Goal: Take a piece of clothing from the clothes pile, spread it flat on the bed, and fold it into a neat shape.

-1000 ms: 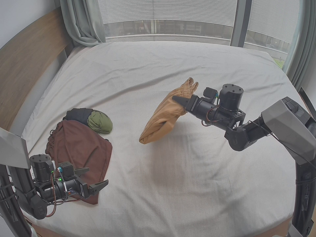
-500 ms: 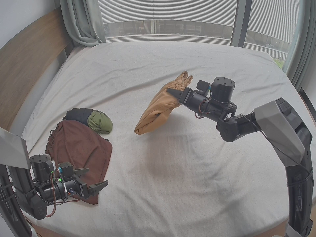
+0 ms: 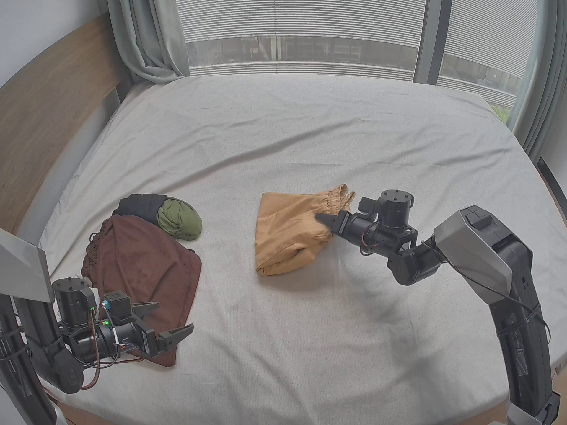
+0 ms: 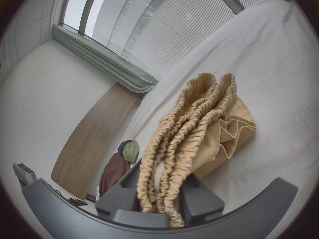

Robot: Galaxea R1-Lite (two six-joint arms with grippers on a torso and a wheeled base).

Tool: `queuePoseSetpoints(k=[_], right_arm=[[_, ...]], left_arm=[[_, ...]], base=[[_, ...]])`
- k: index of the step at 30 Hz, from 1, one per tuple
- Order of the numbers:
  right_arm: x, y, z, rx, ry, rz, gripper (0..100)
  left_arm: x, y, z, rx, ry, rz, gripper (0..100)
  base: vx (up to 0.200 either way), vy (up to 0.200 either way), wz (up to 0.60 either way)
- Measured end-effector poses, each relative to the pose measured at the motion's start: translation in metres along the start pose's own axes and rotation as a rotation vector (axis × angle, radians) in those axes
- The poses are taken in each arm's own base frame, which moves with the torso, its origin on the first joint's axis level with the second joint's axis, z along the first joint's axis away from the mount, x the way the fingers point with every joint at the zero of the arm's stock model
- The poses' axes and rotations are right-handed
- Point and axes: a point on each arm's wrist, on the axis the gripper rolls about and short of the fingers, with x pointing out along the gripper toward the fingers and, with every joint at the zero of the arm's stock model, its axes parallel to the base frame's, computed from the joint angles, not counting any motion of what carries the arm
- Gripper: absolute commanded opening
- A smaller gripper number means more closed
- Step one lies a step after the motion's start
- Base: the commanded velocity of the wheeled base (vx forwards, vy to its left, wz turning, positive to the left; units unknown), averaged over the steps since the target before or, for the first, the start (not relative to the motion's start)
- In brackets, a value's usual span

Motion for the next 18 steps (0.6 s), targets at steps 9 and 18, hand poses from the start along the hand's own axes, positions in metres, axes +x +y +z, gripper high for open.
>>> queuePoseSetpoints(k=[9,18], right_arm=[[-0.027,-0.019,-0.024,0.015,0.005,-0.043,0],[-0.039,-0.030,-0.034,0.027,0.002,-0.079,0]], left_arm=[[0.000,-0.001,0.000,0.001,0.002,-0.003,100],[0.000,-0.001,0.000,0.001,0.003,-0.005,100]], base=[[0.000,0.000,0.00],[0.000,0.000,0.00]])
